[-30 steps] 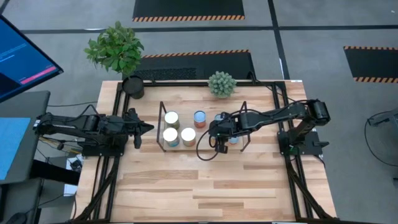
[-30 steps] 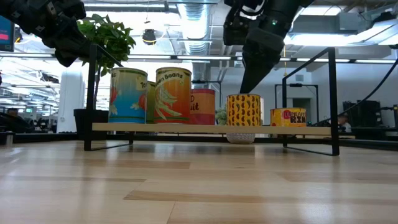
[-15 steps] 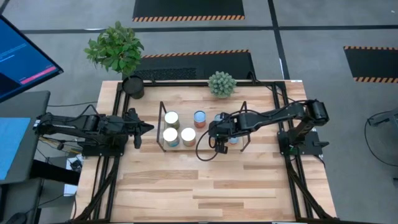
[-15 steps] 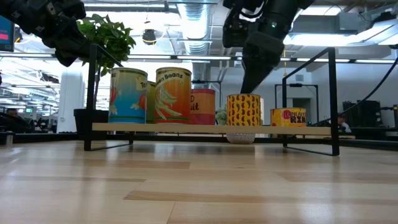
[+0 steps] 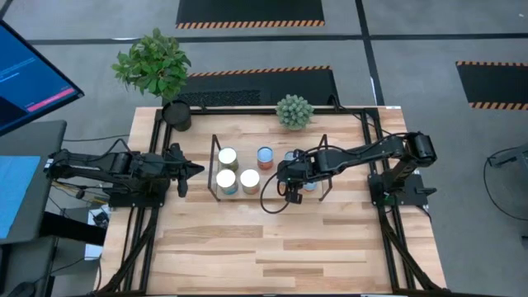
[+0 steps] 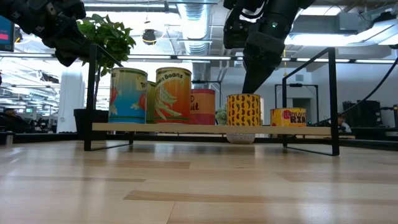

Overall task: Pick and place cans onto a shelf
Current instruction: Adjust the canned fruits and vegetables on the shelf

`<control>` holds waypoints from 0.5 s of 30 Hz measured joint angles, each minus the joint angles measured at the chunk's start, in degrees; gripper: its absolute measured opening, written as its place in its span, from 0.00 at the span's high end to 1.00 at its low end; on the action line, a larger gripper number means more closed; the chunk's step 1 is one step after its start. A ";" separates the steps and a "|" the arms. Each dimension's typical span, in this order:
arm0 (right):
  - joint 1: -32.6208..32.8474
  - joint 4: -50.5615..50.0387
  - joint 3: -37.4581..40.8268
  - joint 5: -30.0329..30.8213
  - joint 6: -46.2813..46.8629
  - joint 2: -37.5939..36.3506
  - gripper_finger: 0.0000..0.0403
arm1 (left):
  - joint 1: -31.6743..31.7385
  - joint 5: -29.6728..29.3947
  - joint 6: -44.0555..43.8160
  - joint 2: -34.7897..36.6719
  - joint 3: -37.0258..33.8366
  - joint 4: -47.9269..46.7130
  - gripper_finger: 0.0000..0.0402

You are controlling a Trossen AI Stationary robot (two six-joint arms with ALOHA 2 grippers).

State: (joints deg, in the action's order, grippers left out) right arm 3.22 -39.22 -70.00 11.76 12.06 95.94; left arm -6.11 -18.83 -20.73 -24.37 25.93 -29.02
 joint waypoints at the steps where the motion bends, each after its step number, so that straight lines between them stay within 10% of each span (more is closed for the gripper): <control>1: 0.00 -0.06 0.00 -0.18 0.10 0.00 0.87 | 0.00 -0.02 0.00 -0.01 0.00 0.00 0.98; 15: 0.00 -2.35 -0.02 -1.19 3.62 -0.09 0.87 | 0.00 0.00 0.00 0.00 0.00 0.00 0.98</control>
State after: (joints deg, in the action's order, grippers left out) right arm 3.22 -41.56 -70.02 10.57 15.68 95.85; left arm -6.11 -18.84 -20.73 -24.37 25.93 -29.02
